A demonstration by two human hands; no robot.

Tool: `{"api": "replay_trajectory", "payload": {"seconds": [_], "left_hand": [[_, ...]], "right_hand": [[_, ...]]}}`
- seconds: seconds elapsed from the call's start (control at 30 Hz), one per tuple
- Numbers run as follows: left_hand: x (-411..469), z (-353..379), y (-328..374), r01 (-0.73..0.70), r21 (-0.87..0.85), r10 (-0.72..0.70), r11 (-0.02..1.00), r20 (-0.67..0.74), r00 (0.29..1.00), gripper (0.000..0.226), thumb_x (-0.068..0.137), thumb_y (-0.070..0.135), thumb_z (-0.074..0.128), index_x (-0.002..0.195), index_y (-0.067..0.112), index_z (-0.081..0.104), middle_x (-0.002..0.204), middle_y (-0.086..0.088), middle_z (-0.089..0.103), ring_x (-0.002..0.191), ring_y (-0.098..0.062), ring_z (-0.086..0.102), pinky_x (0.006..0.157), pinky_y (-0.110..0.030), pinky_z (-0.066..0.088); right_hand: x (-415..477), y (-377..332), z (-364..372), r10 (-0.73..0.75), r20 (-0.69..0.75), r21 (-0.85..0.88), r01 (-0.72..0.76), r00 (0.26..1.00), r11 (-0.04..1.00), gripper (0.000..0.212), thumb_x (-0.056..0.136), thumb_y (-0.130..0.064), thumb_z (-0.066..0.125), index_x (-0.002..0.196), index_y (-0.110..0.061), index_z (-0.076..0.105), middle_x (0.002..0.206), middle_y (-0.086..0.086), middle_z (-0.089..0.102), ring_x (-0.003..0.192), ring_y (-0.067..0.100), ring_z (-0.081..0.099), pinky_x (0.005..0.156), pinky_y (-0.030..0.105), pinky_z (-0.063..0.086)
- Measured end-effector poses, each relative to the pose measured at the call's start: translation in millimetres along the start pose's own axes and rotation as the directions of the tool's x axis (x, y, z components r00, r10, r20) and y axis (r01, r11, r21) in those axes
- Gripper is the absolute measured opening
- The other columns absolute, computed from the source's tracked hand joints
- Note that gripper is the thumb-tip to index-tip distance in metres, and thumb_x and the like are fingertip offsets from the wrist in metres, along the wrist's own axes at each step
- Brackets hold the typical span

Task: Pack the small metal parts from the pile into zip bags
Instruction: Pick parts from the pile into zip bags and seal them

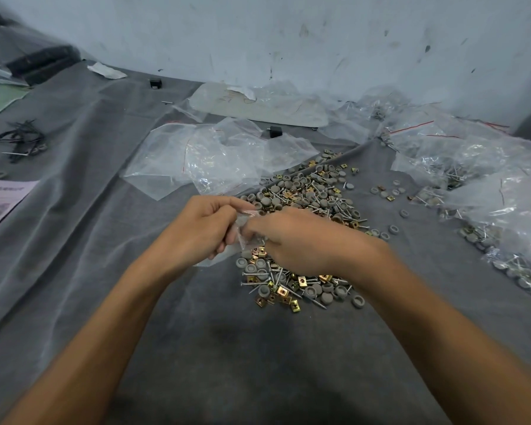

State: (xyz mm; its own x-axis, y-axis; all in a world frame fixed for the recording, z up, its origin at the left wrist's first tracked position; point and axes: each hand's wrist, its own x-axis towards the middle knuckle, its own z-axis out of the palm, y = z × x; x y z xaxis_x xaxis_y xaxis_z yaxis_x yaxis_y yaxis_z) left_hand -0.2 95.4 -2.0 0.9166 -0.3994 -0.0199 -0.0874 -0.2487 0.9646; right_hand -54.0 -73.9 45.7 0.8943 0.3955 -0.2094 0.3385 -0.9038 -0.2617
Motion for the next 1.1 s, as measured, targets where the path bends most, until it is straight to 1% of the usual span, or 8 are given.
{"api": "replay_trajectory", "payload": {"seconds": [0.1, 0.27, 0.37, 0.5, 0.63, 0.8, 0.97, 1.1], "left_hand": [[0.6, -3.4, 1.7, -0.036, 0.053, 0.040, 0.998, -0.078, 0.996, 0.040, 0.095, -0.001, 0.038, 0.100, 0.016, 0.073, 0.046, 0.004, 0.051, 0.039, -0.006, 0.040, 0.039, -0.016, 0.033], [-0.6, -10.0, 0.2, -0.125, 0.207, 0.173, 0.970, -0.233, 0.957, 0.035, 0.094, 0.005, 0.045, 0.097, 0.021, 0.077, 0.045, 0.011, 0.055, 0.041, -0.004, 0.041, 0.044, -0.016, 0.034], [-6.0, -10.6, 0.2, -0.121, 0.475, 0.323, 0.872, -0.371, 0.871, 0.029, 0.091, 0.017, 0.052, 0.104, 0.026, 0.077, 0.053, 0.025, 0.059, 0.045, 0.001, 0.051, 0.046, -0.008, 0.034], [-1.9, -12.1, -2.5, -0.131, 0.332, 0.254, 0.934, -0.362, 0.897, 0.030, 0.090, 0.017, 0.053, 0.107, 0.026, 0.076, 0.055, 0.025, 0.063, 0.040, 0.000, 0.047, 0.041, -0.008, 0.035], [1.8, -9.7, -3.2, -0.126, 0.212, 0.191, 0.969, -0.321, 0.928, 0.030, 0.093, 0.010, 0.051, 0.103, 0.028, 0.074, 0.047, 0.015, 0.059, 0.038, 0.000, 0.045, 0.040, -0.013, 0.036], [2.0, -8.5, -3.1, -0.114, 0.175, 0.165, 0.978, -0.313, 0.935, 0.033, 0.093, 0.008, 0.049, 0.098, 0.030, 0.073, 0.045, 0.012, 0.057, 0.038, -0.001, 0.044, 0.040, -0.014, 0.036], [2.1, -10.6, -4.3, -0.102, 0.152, 0.146, 0.983, -0.313, 0.939, 0.033, 0.093, 0.008, 0.049, 0.098, 0.031, 0.073, 0.045, 0.011, 0.057, 0.039, -0.001, 0.045, 0.042, -0.014, 0.037], [1.5, -9.4, -4.6, -0.093, 0.153, 0.135, 0.984, -0.293, 0.947, 0.031, 0.085, 0.023, 0.048, 0.101, 0.030, 0.074, 0.047, 0.013, 0.058, 0.041, 0.000, 0.046, 0.046, -0.018, 0.038]], "right_hand": [[-2.5, -4.5, -3.8, -0.024, -0.123, 0.042, 0.029, 0.992, 0.999, 0.037, 0.098, -0.007, 0.043, 0.117, -0.029, 0.066, 0.117, -0.003, 0.066, 0.098, 0.018, 0.056, 0.080, 0.034, 0.041], [-5.5, -2.2, -10.2, 0.018, -0.120, -0.007, -0.019, 0.993, 1.000, 0.024, 0.100, -0.011, 0.042, 0.107, -0.021, 0.063, 0.091, -0.006, 0.061, 0.080, 0.014, 0.052, 0.064, 0.031, 0.037], [-8.7, -5.2, -11.1, -0.029, -0.270, 0.127, 0.066, 0.963, 0.990, 0.027, 0.100, -0.008, 0.046, 0.111, -0.021, 0.066, 0.105, -0.006, 0.068, 0.097, 0.016, 0.062, 0.081, 0.036, 0.050], [-12.5, 12.0, -6.7, 0.102, -0.464, 0.373, 0.090, 0.880, 0.924, 0.024, 0.099, -0.011, 0.055, 0.112, -0.026, 0.068, 0.105, -0.013, 0.068, 0.096, 0.005, 0.065, 0.080, 0.027, 0.055], [-5.6, 27.4, 8.6, 0.134, -0.244, 0.176, -0.092, 0.960, 0.980, 0.020, 0.099, -0.016, 0.059, 0.112, -0.025, 0.071, 0.103, -0.013, 0.066, 0.091, 0.002, 0.060, 0.076, 0.022, 0.048], [12.7, 21.4, 34.8, 0.067, -0.133, 0.112, -0.052, 0.989, 0.992, 0.024, 0.098, -0.009, 0.057, 0.115, -0.018, 0.073, 0.099, -0.006, 0.069, 0.081, 0.005, 0.056, 0.071, 0.021, 0.042], [22.1, 30.4, 47.7, 0.088, -0.157, -0.031, -0.094, 0.984, 0.995, 0.023, 0.096, -0.020, 0.063, 0.117, -0.010, 0.066, 0.120, 0.008, 0.062, 0.114, 0.026, 0.057, 0.095, 0.037, 0.046], [25.0, 30.8, 43.9, 0.138, -0.089, -0.003, -0.139, 0.986, 0.990, 0.040, 0.093, -0.036, 0.070, 0.127, -0.018, 0.063, 0.131, 0.007, 0.058, 0.121, 0.028, 0.054, 0.099, 0.038, 0.043]]}}
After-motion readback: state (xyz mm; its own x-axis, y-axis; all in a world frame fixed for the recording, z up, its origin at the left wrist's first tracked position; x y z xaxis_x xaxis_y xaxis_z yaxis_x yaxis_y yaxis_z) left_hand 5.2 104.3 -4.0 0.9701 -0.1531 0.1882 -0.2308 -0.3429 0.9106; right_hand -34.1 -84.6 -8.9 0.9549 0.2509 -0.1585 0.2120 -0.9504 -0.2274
